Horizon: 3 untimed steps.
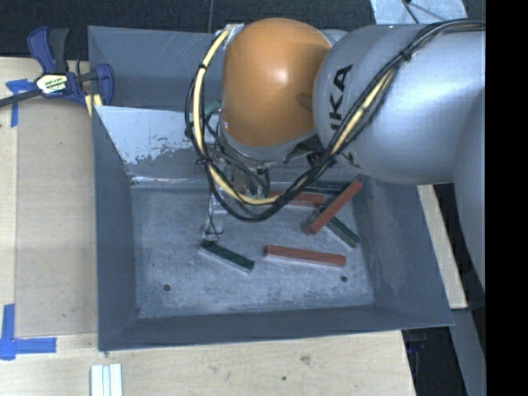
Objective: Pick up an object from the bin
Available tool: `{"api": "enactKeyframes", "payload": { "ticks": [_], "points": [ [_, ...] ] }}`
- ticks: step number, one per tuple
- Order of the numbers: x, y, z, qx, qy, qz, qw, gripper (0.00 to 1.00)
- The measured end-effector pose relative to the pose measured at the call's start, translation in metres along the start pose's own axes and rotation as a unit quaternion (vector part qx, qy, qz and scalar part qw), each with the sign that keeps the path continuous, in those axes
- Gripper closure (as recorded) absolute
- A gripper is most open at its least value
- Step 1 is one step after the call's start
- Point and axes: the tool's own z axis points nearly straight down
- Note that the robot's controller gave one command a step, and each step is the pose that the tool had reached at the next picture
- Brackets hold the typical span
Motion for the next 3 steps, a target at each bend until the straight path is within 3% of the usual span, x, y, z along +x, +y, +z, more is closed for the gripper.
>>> {"api": "enactKeyframes", "payload": {
  "ticks": [1,2,3],
  "points": [
    [0.011,-0.043,0.14,0.002,0.0043,-0.069,0.9976,0.0],
    [0.023,-0.113,0.163,0.002,0.0022,-0.086,0.9963,0.0],
    [0.021,-0.108,0.16,0.0,-0.0009,-0.088,0.9961,1.0]
  ]
}}
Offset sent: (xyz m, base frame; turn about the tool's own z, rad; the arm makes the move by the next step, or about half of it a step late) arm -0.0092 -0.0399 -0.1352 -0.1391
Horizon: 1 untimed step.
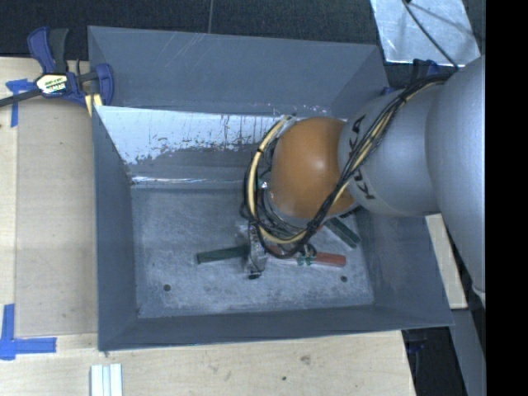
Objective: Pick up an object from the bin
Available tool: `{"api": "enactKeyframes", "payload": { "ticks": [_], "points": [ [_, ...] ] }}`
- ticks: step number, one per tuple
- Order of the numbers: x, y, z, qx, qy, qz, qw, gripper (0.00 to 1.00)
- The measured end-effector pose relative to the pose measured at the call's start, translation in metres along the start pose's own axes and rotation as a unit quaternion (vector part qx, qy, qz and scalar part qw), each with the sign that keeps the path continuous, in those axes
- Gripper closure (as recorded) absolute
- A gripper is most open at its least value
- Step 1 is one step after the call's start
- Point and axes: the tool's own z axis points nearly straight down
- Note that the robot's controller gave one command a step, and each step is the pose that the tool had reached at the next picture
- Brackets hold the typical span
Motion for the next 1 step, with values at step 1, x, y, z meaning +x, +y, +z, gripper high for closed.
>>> {"api": "enactKeyframes", "payload": {
  "ticks": [1],
  "points": [
    [-0.0227,-0.0315,-0.1742,0.001,-0.0026,-0.029,0.9996,1.0]
  ]
}}
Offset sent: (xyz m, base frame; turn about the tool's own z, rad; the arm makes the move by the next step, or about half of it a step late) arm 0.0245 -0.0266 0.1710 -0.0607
